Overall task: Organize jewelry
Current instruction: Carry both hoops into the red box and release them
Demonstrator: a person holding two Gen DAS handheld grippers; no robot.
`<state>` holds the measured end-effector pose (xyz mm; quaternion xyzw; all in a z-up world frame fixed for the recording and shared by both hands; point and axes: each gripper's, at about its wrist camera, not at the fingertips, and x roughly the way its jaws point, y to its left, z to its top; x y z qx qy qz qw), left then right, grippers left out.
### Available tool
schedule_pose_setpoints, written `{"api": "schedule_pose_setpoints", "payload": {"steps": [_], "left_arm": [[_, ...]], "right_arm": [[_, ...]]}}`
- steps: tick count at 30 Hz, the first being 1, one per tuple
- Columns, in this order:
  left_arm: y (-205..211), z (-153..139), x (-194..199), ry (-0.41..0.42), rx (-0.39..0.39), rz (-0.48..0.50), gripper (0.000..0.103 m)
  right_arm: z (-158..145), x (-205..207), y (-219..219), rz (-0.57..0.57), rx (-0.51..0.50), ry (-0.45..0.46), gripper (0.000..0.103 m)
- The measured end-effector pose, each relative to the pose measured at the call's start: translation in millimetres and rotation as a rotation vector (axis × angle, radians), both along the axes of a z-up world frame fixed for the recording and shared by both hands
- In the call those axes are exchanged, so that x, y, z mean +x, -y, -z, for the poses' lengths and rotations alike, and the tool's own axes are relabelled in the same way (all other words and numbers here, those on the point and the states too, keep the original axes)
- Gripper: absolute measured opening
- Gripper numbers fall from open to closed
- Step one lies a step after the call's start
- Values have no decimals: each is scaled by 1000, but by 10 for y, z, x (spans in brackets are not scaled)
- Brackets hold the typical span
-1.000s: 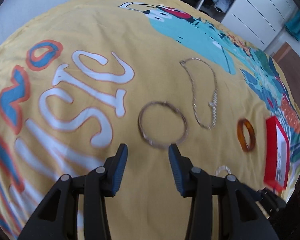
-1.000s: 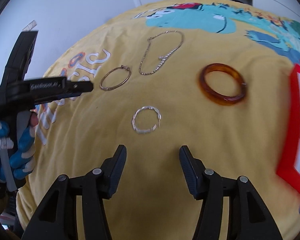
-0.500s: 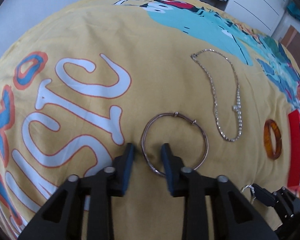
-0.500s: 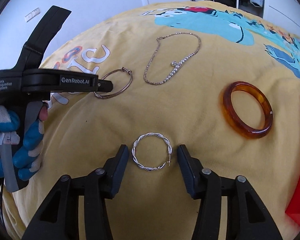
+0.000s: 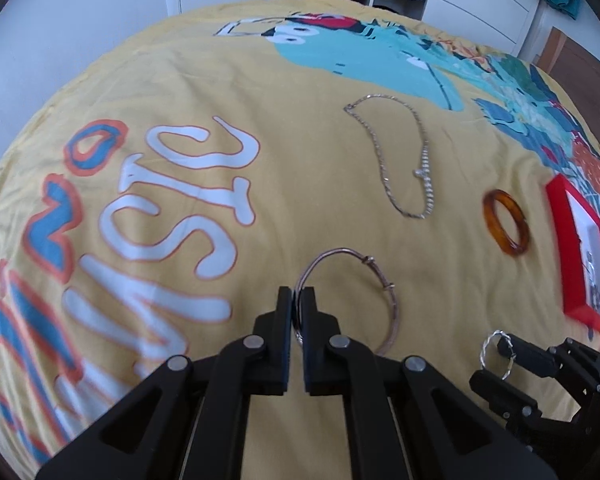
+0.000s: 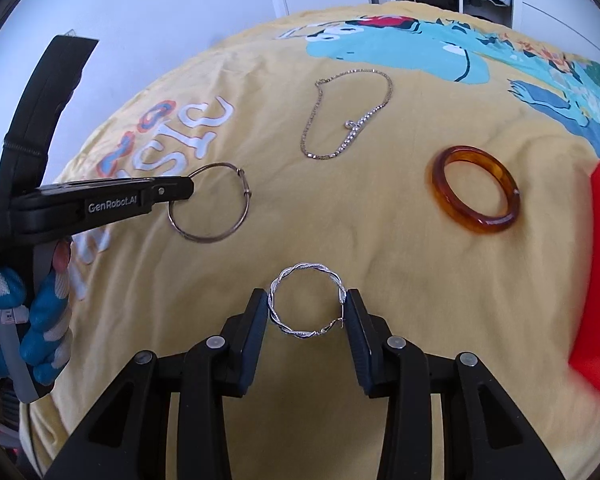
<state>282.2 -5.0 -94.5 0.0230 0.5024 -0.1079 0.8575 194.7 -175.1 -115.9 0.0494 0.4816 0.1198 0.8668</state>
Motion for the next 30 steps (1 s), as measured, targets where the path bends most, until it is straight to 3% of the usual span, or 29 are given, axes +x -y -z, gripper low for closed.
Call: {"api": "schedule_pose_setpoints", "payload": {"steps": [18, 24, 30], "left_arm": [[73, -668, -983, 89, 36, 57, 4], [451, -865, -1189, 113, 30, 127, 4], [1074, -1003, -1216, 121, 6, 232, 4]], "right_arm": [[-660, -1139, 292, 77, 23, 100, 39], [-736, -1366, 624, 138, 19, 126, 39], [-816, -1420, 1259, 223, -7, 150, 39]]}}
